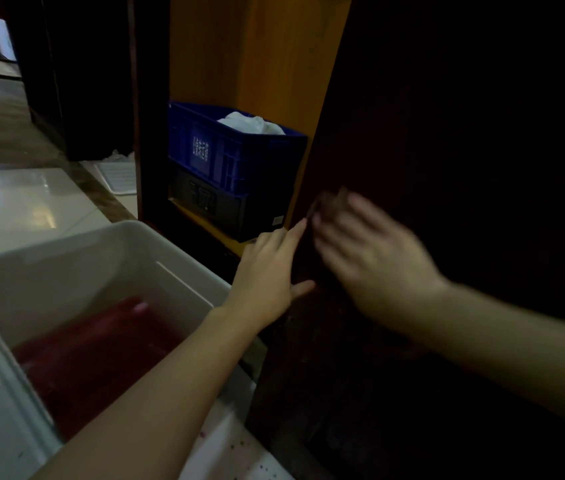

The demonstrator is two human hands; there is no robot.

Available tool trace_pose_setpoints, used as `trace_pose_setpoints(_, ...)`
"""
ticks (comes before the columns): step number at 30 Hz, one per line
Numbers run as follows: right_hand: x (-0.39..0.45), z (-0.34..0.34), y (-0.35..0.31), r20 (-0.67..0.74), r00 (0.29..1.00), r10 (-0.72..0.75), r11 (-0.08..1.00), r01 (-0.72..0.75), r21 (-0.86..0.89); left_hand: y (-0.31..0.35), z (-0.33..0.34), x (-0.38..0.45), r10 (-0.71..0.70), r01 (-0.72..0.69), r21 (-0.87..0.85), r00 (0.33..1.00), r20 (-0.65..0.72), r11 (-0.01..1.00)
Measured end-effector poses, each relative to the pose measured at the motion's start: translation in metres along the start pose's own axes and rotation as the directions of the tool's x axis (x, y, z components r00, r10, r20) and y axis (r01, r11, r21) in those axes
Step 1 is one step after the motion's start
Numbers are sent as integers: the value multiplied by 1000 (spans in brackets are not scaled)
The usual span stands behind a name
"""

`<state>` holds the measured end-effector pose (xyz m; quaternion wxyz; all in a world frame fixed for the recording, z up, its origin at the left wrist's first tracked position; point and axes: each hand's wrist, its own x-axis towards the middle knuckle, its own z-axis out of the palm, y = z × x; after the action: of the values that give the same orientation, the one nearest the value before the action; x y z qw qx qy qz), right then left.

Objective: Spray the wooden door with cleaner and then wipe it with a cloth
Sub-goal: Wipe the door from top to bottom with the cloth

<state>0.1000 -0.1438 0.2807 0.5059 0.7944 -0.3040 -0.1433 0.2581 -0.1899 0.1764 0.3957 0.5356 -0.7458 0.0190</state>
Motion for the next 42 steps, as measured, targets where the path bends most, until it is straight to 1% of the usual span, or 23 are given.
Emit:
trace_pose_setpoints(2,-18,12,-39,177,972,-156,986,143,82,0,4,-2,-6,6,3,997,79,1000)
trace_pose_setpoints(3,-23,15,-47,219,955,-199,978,181,100,1,6,-4,-2,3,-13,993,120,1000)
trace_pose_setpoints(5,-24,18,-42,170,966,-194,979,180,94,0,10,-9,-9,18,-61,988,153,998)
trace_pose_setpoints(7,-15,10,-12,14,996,-83,996,83,30,0,13,-8,-12,23,-73,989,144,997)
trace_pose_setpoints(9,-2,-3,26,-123,988,95,995,-92,29,0,12,-6,-29,36,-45,989,143,998)
trace_pose_setpoints(11,6,-14,49,-142,966,216,976,-208,70,3,10,-7,-67,77,-64,986,152,995)
trace_pose_setpoints(13,6,-8,42,-147,957,251,967,-243,74,4,8,-9,-65,76,-79,989,134,994)
trace_pose_setpoints(15,-6,13,3,-109,981,163,984,-153,93,4,5,-9,-41,49,-78,994,104,996)
trace_pose_setpoints(17,-25,37,-46,-13,1000,-29,995,30,99,3,2,-9,-33,42,-94,995,96,995)
trace_pose_setpoints(18,-30,43,-63,30,994,-102,990,99,105,3,2,-9,-32,42,-91,993,113,995)
trace_pose_setpoints(21,-28,42,-72,78,988,-130,987,121,108,1,2,-15,-29,41,-65,984,173,997)
trace_pose_setpoints(22,-23,38,-65,82,991,-103,991,95,96,-1,3,-16,-34,46,-60,982,186,997)
trace_pose_setpoints(25,3,20,-25,4,998,60,998,-60,2,-9,5,-18,-66,82,-64,973,223,995)
trace_pose_setpoints(27,14,13,-9,-84,983,162,987,-160,22,-13,6,-21,-81,100,-65,968,236,993)
trace_pose_setpoints(28,17,12,-10,-91,979,183,983,-180,35,-15,8,-23,-88,107,-71,968,237,992)
trace_pose_setpoints(30,15,23,-34,-37,991,130,991,-128,39,-18,13,-27,-100,120,-73,967,236,990)
trace_pose_setpoints(33,-7,46,-92,92,992,-83,991,72,115,-26,22,-36,-87,90,2,957,277,996)
trace_pose_setpoints(34,-15,52,-105,101,986,-129,983,114,144,-28,23,-40,-86,85,17,951,298,996)
trace_pose_setpoints(36,-25,56,-119,110,981,-160,975,139,175,-32,24,-44,-95,84,48,939,329,995)
trace_pose_setpoints(38,-29,56,-114,145,972,-186,975,165,150,-32,24,-44,-102,81,76,934,343,994)
trace_pose_setpoints(39,-27,54,-103,126,979,-161,980,143,141,-31,23,-43,-103,79,82,933,345,993)
trace_pose_setpoints(40,-23,51,-89,59,994,-94,987,85,134,-31,23,-42,-103,78,85,933,345,993)
trace_pose_setpoints(42,-13,43,-58,-69,993,98,986,-87,142,-32,25,-43,-101,80,77,935,340,994)
